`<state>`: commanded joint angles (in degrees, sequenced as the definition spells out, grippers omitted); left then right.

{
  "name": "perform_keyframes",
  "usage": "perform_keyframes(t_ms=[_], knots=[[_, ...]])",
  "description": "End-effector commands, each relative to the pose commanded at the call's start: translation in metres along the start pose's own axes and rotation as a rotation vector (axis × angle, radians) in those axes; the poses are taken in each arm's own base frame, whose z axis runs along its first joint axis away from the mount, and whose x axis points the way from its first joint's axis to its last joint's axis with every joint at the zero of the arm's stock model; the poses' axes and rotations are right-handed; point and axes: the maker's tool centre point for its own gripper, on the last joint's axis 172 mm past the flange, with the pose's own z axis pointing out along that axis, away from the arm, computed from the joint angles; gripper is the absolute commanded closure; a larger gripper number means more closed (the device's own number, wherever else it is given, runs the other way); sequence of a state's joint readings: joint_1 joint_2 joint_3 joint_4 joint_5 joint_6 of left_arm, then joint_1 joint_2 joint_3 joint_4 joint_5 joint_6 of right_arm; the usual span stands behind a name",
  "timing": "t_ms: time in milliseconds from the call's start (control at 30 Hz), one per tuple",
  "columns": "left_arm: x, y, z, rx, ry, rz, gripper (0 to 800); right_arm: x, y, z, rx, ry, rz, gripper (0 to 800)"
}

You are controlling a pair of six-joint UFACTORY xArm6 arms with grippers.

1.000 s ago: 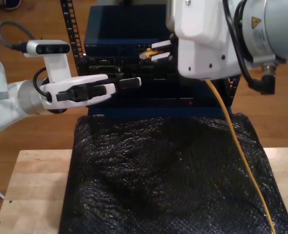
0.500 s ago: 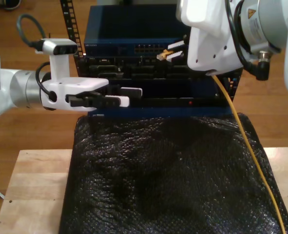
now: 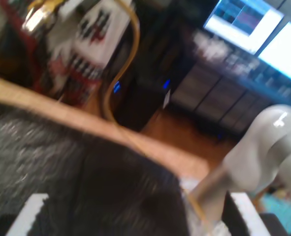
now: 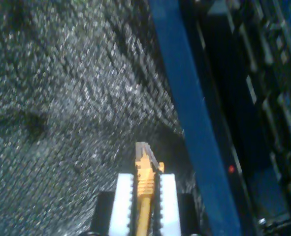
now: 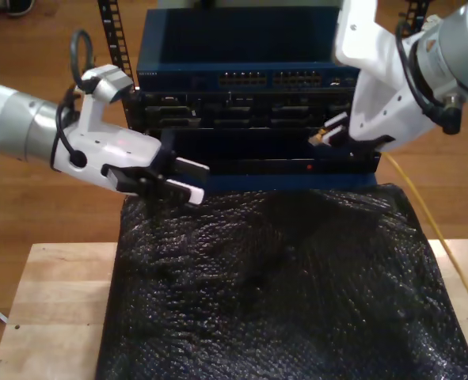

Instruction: Grab the cable and plug it in

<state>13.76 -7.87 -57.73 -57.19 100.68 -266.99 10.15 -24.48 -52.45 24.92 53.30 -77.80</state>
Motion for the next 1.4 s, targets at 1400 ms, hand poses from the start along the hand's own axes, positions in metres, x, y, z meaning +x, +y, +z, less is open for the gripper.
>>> perform_keyframes(t_ms=[1400], knots=[[-0.241, 0.030, -0.135, 0.028, -0.824, 0.100, 3, -0.078, -0.050, 0.056, 0.198, -0.168, 0.138, 799]])
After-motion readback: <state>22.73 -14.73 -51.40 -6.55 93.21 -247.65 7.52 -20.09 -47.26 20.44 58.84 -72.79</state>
